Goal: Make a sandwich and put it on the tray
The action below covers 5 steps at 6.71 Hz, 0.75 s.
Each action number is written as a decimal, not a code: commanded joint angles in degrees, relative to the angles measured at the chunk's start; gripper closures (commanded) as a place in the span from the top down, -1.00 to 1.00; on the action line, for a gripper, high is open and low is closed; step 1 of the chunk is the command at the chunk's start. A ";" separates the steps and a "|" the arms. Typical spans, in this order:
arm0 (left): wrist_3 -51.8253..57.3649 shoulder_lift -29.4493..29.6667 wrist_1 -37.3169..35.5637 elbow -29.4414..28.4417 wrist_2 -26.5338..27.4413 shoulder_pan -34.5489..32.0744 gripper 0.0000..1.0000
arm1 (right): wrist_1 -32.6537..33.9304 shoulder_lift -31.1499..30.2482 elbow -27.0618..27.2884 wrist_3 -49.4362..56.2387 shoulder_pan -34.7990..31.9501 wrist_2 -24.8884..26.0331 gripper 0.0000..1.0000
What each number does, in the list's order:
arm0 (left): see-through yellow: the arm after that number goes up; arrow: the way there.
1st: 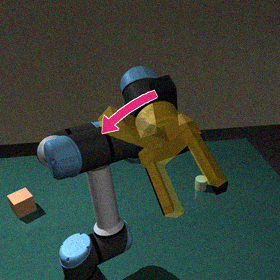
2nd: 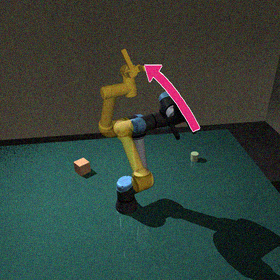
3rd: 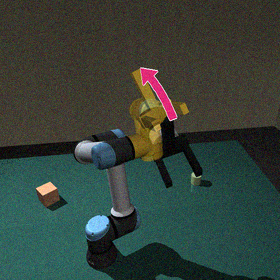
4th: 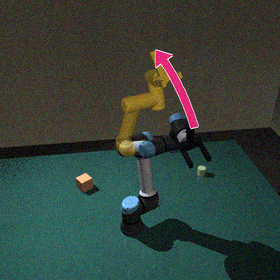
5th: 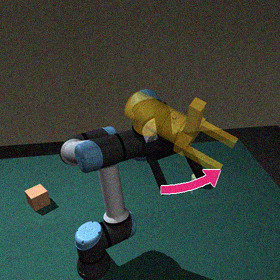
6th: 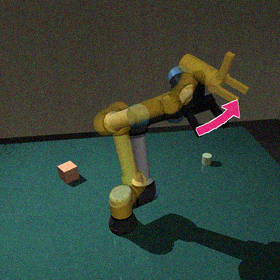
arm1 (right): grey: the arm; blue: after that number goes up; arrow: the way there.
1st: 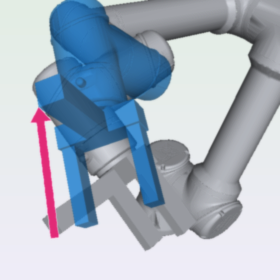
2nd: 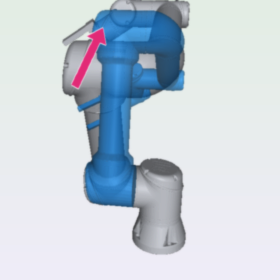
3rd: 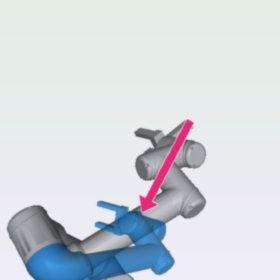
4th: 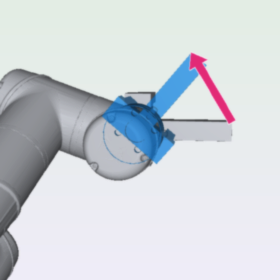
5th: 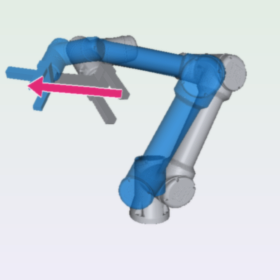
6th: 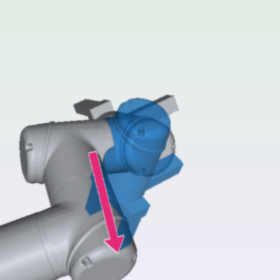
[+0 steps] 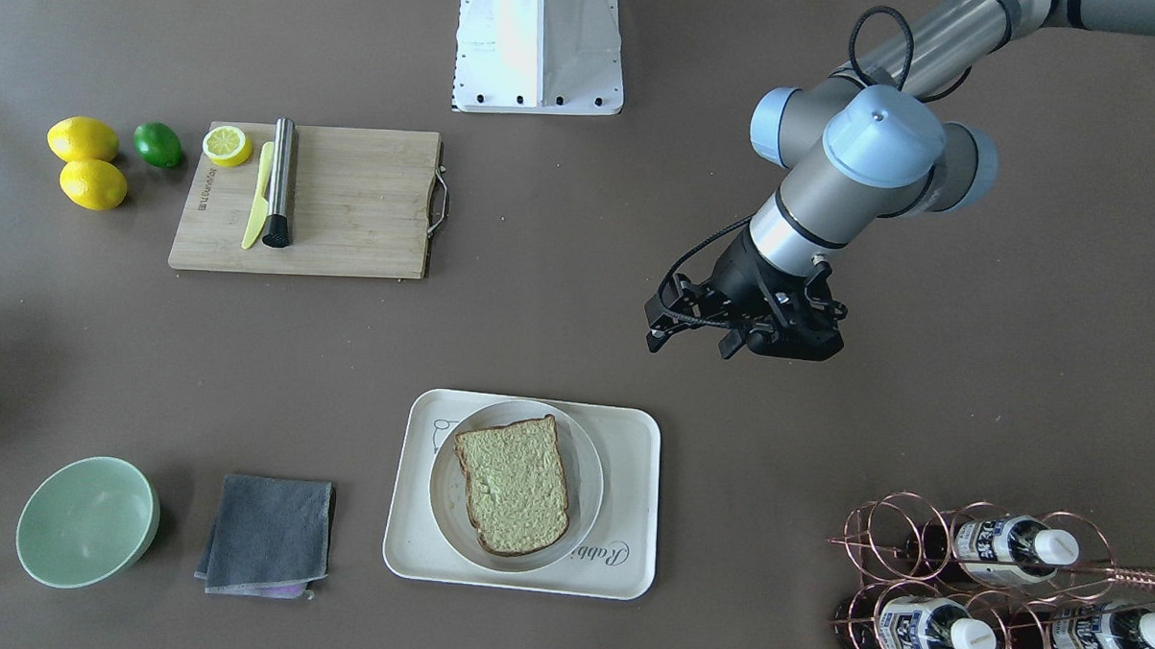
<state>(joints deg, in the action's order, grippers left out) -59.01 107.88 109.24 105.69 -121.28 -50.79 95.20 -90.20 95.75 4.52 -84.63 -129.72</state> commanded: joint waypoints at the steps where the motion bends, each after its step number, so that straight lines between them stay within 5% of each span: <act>1: 15.41 -10.88 -1.66 2.77 -4.47 -8.41 0.96 | 0.08 -1.55 -0.04 0.05 -1.59 -0.01 1.00; 3: 36.74 -19.69 -1.83 -0.02 -5.10 -18.84 0.96 | 0.08 -1.65 -0.48 -0.04 -1.68 -0.01 1.00; 5: 57.51 -20.78 -3.49 -8.70 -13.77 -31.24 0.96 | 0.08 -1.56 -0.74 -0.13 -1.68 -0.01 1.00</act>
<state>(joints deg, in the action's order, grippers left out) -12.85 87.86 106.97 101.50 -130.65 -75.04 95.27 -91.78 95.11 4.43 -86.29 -129.72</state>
